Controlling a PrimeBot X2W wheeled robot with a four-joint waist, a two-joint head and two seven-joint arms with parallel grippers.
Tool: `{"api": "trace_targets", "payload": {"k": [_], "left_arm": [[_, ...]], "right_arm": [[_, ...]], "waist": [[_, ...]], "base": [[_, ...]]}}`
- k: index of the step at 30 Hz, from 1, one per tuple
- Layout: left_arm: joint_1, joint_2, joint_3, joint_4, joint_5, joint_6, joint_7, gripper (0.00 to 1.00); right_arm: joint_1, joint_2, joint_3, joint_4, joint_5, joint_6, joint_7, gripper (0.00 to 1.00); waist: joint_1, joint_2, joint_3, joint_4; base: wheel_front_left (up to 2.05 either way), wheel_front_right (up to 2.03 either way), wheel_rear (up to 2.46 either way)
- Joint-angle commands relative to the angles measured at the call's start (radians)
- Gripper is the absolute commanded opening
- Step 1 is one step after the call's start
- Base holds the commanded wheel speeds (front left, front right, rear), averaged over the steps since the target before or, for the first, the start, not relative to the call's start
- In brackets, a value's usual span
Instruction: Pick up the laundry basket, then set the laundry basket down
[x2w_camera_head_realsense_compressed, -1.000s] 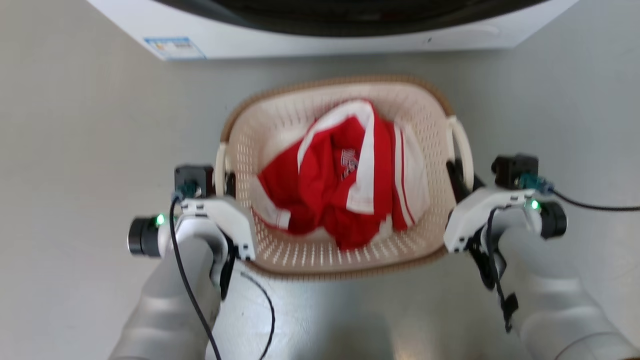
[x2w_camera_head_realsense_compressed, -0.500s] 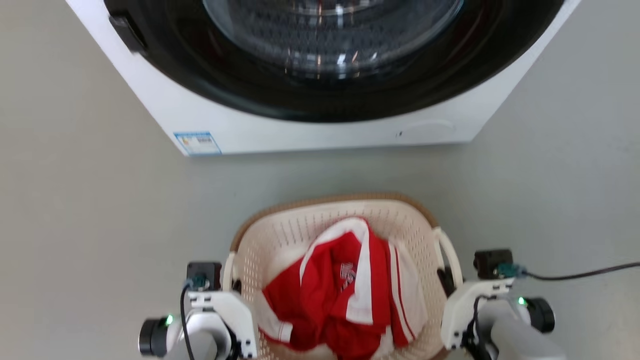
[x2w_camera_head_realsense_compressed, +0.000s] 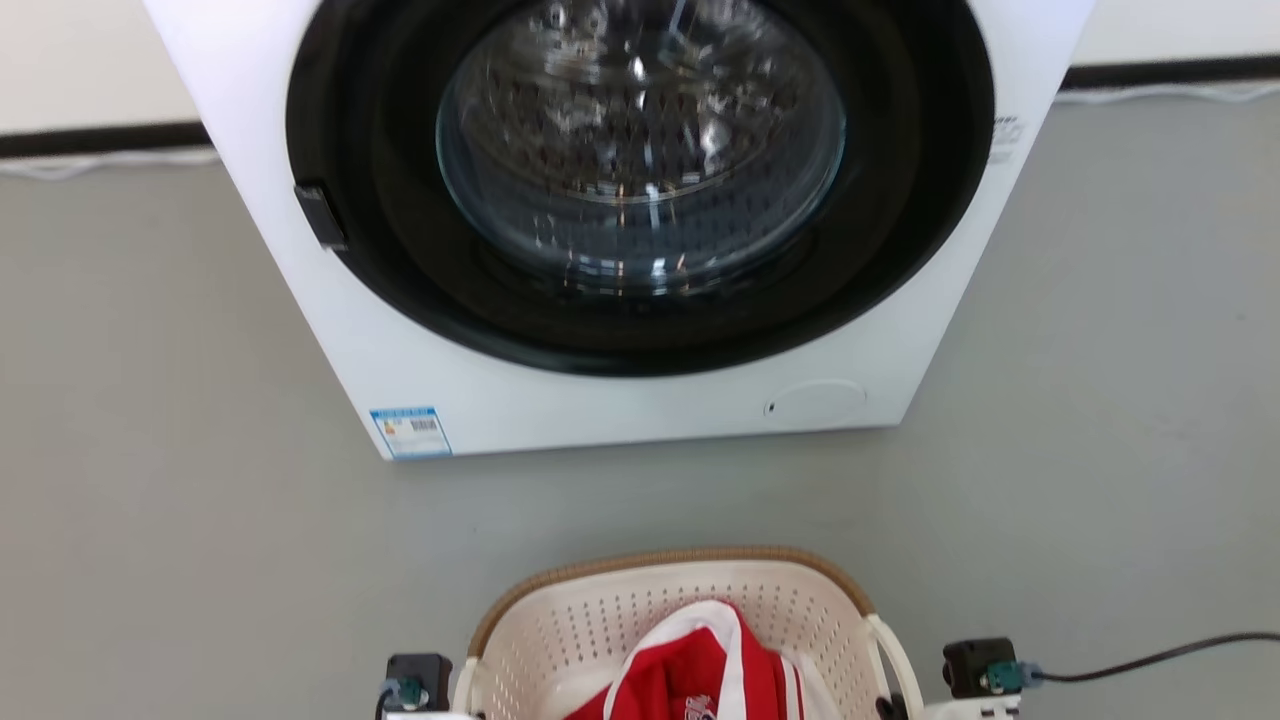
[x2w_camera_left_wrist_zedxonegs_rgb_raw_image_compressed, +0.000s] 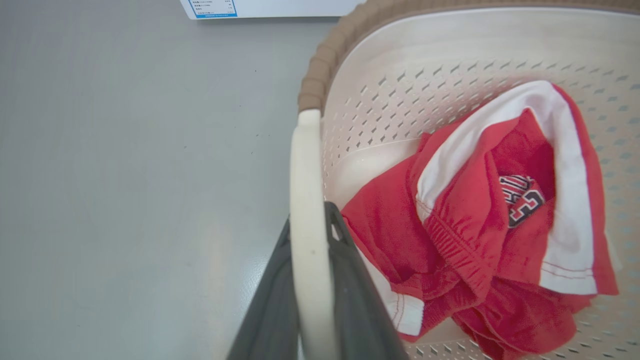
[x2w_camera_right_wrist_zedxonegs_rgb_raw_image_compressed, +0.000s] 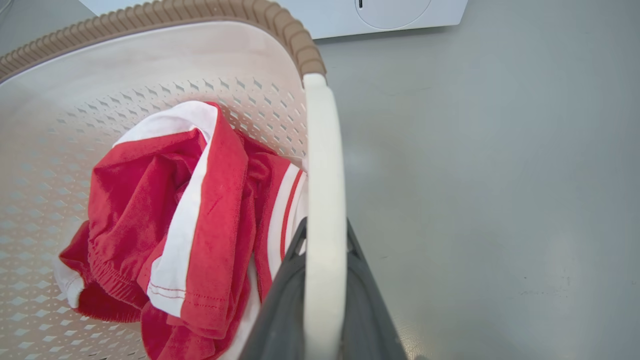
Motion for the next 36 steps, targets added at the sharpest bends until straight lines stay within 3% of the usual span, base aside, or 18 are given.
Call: {"api": "trace_targets", "payload": {"k": [1, 14, 36], "left_arm": [[0.009, 0.039, 0.013, 0.000, -0.008, 0.016, 0.000, 0.00], [0.064, 0.039, -0.046, 0.005, -0.039, 0.024, 0.030, 0.00], [0.058, 0.039, -0.090, 0.017, -0.081, 0.035, 0.018, 0.00]], "right_arm": [[0.013, -0.006, 0.025, -0.004, 0.017, 0.006, -0.005, 0.00], [0.057, -0.006, 0.078, 0.009, 0.091, 0.006, 0.003, 0.00], [0.052, -0.006, 0.162, 0.020, 0.184, 0.006, -0.012, 0.00]], "waist": [[0.0000, -0.0001, -0.048, -0.007], [0.0000, -0.0001, -0.113, -0.002], [0.0000, -0.0001, -0.119, -0.005]], "base": [[0.00, 0.00, 0.00], [0.00, 0.00, 0.00], [0.00, 0.00, 0.00]]}}
